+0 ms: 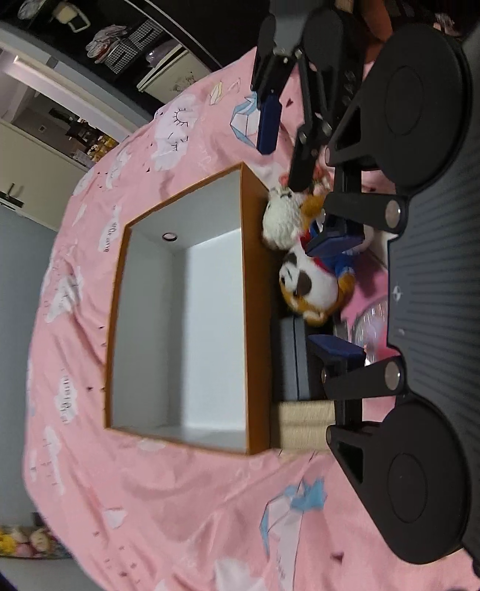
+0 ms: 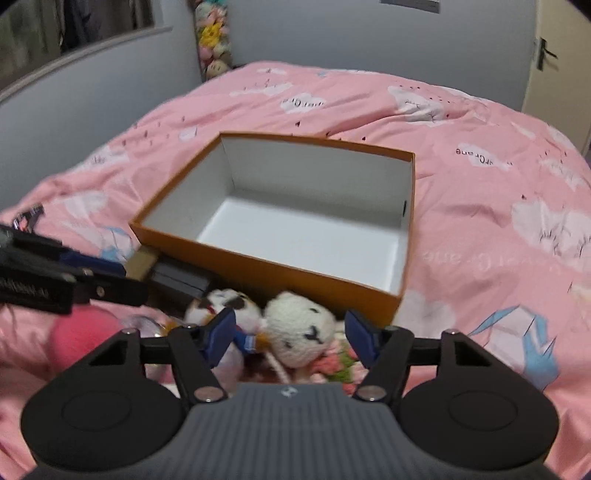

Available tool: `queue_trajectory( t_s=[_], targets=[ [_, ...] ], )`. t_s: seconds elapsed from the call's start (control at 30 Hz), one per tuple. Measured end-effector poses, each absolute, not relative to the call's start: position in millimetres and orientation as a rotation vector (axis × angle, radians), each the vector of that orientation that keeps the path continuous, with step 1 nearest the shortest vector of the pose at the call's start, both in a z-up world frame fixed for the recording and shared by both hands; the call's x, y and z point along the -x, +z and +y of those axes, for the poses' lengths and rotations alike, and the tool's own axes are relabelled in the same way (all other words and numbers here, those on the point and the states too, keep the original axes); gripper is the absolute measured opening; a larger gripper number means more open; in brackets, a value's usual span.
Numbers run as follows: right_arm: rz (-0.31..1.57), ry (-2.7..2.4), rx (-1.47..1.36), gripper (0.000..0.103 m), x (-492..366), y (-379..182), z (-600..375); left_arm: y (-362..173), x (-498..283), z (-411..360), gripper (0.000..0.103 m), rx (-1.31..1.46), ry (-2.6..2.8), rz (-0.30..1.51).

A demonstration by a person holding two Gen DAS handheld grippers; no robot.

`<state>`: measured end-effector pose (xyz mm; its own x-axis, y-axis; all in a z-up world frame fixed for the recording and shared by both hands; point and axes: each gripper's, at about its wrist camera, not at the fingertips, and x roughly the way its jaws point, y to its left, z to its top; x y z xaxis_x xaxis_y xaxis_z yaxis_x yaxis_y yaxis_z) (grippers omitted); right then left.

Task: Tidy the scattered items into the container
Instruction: 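Reach the left tool toward the raccoon plush while the right tool reaches the crochet bunny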

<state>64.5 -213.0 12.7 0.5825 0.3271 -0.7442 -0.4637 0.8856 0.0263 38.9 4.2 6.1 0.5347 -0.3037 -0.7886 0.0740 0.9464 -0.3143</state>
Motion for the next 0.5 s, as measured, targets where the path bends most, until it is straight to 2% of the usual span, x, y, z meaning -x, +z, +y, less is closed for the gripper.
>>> queue_trajectory(
  t_s=[0.2, 0.43, 0.5],
  targets=[
    [0.886, 0.489, 0.313, 0.067, -79, -6, -216, -10, -61, -6, 0.054, 0.398, -0.275, 1.084],
    [0.957, 0.538, 0.384, 0.068, -92, -27, -212, -21, -75, -17, 0.066, 0.45, -0.27, 1.144],
    [0.967, 0.552, 0.409, 0.069, -95, -32, -210, -24, -78, -16, 0.067, 0.49, -0.261, 1.168]
  ],
)
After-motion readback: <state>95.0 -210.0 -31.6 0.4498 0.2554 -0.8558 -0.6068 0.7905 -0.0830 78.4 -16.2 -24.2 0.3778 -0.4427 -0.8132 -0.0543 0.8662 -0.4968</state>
